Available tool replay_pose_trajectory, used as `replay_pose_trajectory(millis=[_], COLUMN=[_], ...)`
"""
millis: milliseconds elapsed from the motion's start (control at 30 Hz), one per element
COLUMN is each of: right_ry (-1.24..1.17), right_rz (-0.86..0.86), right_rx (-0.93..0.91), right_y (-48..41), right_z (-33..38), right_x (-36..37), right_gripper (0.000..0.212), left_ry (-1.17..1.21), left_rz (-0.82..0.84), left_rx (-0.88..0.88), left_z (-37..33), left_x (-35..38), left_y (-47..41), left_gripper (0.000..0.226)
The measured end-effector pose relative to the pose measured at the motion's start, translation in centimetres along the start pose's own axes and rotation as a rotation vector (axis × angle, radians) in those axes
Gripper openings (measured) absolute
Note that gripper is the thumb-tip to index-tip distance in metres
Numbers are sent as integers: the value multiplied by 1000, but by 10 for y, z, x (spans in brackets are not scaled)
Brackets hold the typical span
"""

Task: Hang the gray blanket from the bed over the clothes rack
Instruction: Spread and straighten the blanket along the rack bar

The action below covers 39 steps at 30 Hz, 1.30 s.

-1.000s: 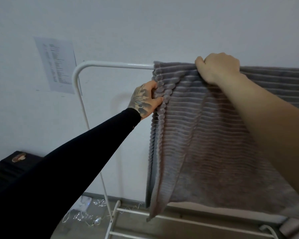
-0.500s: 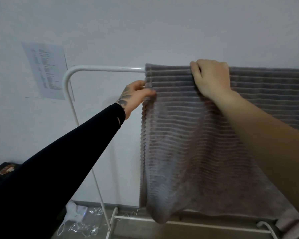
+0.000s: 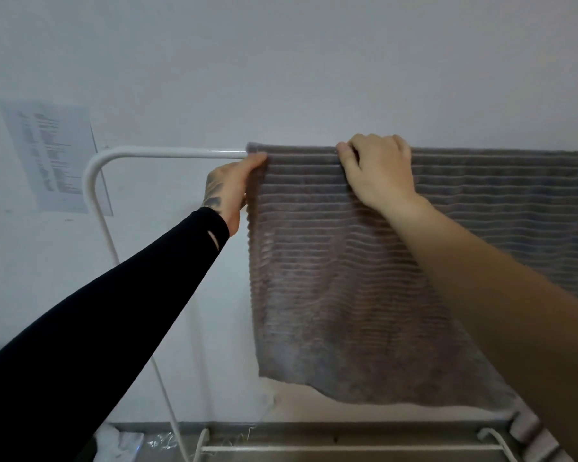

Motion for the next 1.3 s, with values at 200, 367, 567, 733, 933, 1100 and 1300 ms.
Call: replay_pose_trajectory(millis=[200,367,567,733,933,1100,1300], right_ry=[117,117,113,161,153,91,36], right_rz=[44,58,55,54,52,-15,15], right_rx=[134,170,96,90,65,20,-22], right_y=[5,4,12,19,30,45,47], right_z=[-27,-36,-29,-35,-38,-37,-43], right_x=[-1,-3,-1,-5,-9,-18,-27], right_gripper=[81,93,68,59,61,65,67], left_ry=[54,-199,-405,-497,-553,-609,-673], left_rz=[-80,-178,-402,-390,-404,-238,-350], left_rx=[-55,192,427,525,468,394,437], left_z=[-7,-22,-35,-38,-32,-13,3], left_x=[-17,-38,-54,-47,-44,-22,-37], left_y=[-12,-12,6,14,16,11,5], left_gripper=[38,32,25,17,24,48,29])
Point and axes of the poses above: each hand's wrist, its own y-axis away from the middle knuckle, its own x-axis out of the palm, z = x × y, the point moved 10 cm from there along -y, towards the middle knuckle, and after that the axes turned 8 degrees about -y, right-handed, at the moved point
